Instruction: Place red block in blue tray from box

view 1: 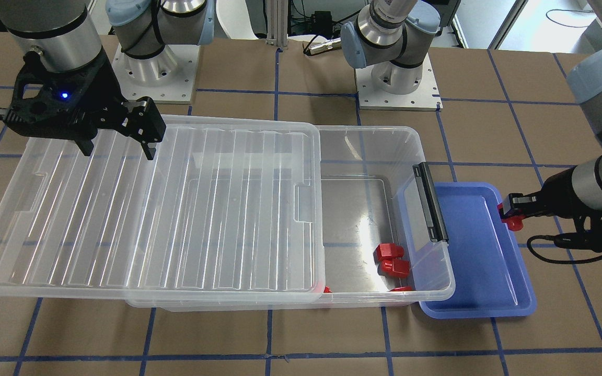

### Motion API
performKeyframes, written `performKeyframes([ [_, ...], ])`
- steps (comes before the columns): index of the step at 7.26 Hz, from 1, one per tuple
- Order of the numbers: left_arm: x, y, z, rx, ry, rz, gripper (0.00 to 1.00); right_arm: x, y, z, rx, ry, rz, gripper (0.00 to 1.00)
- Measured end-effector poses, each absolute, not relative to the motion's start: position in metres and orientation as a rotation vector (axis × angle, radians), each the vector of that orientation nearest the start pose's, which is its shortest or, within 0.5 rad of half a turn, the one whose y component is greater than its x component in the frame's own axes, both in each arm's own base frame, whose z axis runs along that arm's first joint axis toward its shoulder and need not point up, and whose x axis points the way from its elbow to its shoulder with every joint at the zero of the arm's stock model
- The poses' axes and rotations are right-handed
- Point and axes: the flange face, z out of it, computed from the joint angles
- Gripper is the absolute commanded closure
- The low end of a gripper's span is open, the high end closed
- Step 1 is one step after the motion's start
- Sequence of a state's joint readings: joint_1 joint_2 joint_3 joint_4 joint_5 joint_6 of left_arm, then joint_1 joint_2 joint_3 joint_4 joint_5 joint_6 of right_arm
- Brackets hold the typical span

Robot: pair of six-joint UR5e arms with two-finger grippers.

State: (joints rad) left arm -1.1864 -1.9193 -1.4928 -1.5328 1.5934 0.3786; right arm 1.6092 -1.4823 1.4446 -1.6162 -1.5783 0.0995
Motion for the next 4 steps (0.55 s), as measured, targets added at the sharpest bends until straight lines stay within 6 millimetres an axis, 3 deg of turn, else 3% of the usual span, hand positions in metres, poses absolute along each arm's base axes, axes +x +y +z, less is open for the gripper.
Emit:
performKeyframes([
  [4,0.104,-0.607,0.253,-0.003,3.201,0.432,1.0,0.153,-0.532,0.509,0.097,3.142,-0.129,0.0],
])
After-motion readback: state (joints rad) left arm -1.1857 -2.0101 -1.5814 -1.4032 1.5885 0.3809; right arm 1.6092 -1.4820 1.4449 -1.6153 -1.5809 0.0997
